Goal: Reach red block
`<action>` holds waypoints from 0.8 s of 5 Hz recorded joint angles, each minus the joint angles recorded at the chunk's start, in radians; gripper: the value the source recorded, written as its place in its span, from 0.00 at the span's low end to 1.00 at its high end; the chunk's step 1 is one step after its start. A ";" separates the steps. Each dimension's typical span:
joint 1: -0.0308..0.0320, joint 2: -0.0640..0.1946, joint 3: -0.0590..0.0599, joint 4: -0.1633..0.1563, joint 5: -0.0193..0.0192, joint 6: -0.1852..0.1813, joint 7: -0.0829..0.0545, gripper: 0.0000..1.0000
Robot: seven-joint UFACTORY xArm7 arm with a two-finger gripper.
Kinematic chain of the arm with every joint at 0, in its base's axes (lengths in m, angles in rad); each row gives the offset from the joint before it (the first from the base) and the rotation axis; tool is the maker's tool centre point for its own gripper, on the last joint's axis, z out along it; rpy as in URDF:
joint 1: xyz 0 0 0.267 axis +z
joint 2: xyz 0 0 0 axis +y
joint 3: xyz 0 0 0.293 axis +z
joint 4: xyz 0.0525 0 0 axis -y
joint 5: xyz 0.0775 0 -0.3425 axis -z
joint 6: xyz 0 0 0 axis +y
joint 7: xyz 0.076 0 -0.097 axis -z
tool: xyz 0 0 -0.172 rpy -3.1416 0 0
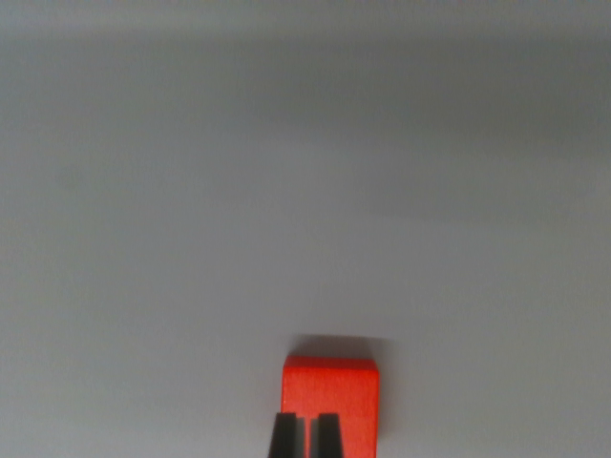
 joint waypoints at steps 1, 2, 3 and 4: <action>-0.0010 0.013 -0.001 -0.034 0.0011 -0.046 0.000 0.00; -0.0010 0.013 -0.001 -0.034 0.0011 -0.046 0.000 0.00; -0.0019 0.026 -0.002 -0.066 0.0022 -0.091 -0.001 0.00; -0.0019 0.026 -0.002 -0.066 0.0022 -0.091 -0.001 0.00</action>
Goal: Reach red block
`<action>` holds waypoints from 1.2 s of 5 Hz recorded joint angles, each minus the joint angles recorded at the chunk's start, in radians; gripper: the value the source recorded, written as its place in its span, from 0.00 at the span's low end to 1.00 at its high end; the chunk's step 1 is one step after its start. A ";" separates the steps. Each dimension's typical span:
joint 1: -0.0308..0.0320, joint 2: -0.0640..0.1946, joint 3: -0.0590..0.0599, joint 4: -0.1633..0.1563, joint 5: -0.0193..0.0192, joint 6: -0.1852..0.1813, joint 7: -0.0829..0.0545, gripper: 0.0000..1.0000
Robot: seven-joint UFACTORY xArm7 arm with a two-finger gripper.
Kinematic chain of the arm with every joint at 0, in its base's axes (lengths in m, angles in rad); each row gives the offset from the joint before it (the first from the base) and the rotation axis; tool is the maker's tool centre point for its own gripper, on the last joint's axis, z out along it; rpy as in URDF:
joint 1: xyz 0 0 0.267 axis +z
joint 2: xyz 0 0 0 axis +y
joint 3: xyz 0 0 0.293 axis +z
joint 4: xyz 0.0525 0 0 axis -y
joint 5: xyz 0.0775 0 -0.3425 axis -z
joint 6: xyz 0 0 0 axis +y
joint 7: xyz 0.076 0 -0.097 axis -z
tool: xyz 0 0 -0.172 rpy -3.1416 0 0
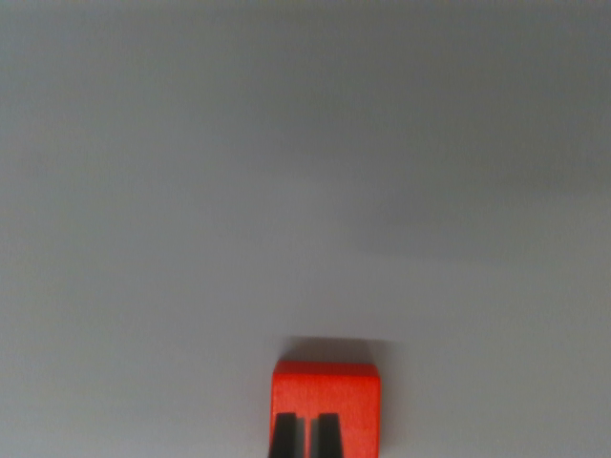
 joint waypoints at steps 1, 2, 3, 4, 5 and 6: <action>-0.0009 0.012 -0.001 -0.030 0.0010 -0.041 0.000 0.00; -0.0009 0.012 -0.001 -0.030 0.0010 -0.041 0.000 0.00; -0.0018 0.023 -0.002 -0.060 0.0020 -0.082 -0.001 0.00; -0.0018 0.023 -0.002 -0.060 0.0020 -0.082 -0.001 0.00; -0.0026 0.034 -0.002 -0.088 0.0029 -0.120 -0.001 0.00; -0.0026 0.034 -0.002 -0.088 0.0029 -0.120 -0.001 0.00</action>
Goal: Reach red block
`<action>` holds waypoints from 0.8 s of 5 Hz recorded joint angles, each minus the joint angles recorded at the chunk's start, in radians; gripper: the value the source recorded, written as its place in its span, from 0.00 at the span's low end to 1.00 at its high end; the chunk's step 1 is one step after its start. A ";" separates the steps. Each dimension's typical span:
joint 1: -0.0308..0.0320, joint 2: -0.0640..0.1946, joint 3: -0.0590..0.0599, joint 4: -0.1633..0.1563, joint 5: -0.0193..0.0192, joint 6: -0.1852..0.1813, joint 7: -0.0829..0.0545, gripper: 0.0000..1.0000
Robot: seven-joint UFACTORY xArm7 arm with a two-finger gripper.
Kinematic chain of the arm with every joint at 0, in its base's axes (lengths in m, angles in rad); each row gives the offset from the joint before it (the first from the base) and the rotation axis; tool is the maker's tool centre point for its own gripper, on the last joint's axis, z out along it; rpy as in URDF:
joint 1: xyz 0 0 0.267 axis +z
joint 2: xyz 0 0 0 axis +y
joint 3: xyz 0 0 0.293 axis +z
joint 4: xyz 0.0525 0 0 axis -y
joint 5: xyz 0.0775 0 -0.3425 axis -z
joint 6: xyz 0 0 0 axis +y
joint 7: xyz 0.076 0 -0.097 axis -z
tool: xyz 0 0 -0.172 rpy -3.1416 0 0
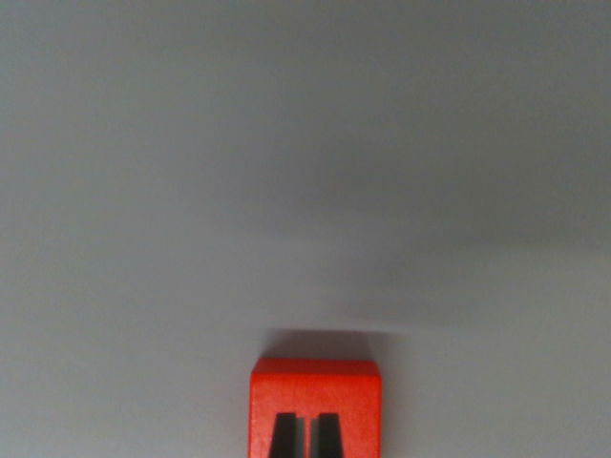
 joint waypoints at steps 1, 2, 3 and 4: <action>-0.0008 0.010 -0.001 -0.026 0.0008 -0.035 0.000 0.00; -0.0008 0.010 -0.001 -0.026 0.0008 -0.035 0.000 0.00; -0.0014 0.019 -0.001 -0.049 0.0016 -0.067 -0.001 0.00; -0.0014 0.019 -0.001 -0.049 0.0016 -0.067 -0.001 0.00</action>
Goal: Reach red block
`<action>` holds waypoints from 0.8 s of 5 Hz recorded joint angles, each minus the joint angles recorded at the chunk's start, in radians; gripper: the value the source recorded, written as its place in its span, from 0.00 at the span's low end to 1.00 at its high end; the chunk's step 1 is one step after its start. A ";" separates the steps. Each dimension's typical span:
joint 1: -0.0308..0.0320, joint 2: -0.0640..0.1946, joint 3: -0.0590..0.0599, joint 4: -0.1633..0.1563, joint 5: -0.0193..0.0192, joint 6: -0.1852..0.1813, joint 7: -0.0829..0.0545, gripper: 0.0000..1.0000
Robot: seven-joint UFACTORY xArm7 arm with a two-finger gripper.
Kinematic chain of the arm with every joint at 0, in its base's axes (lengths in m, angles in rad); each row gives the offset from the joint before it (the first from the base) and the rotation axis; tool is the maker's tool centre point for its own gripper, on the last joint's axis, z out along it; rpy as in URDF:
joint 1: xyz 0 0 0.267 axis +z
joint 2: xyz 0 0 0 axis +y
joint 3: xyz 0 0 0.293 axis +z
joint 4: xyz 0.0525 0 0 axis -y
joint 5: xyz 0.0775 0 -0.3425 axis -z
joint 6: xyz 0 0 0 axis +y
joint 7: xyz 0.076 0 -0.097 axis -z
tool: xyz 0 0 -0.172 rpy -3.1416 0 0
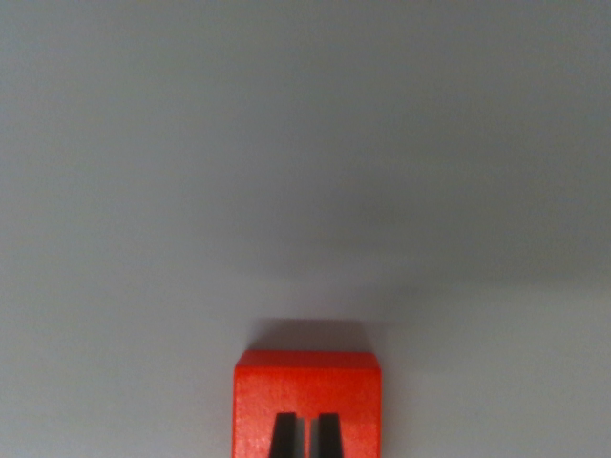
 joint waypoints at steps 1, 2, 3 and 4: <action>-0.0006 0.008 -0.001 -0.020 0.0007 -0.028 0.000 0.00; -0.0006 0.008 -0.001 -0.020 0.0007 -0.028 0.000 0.00; -0.0011 0.014 -0.001 -0.037 0.0012 -0.050 0.000 0.00; -0.0011 0.014 -0.001 -0.037 0.0012 -0.050 0.000 0.00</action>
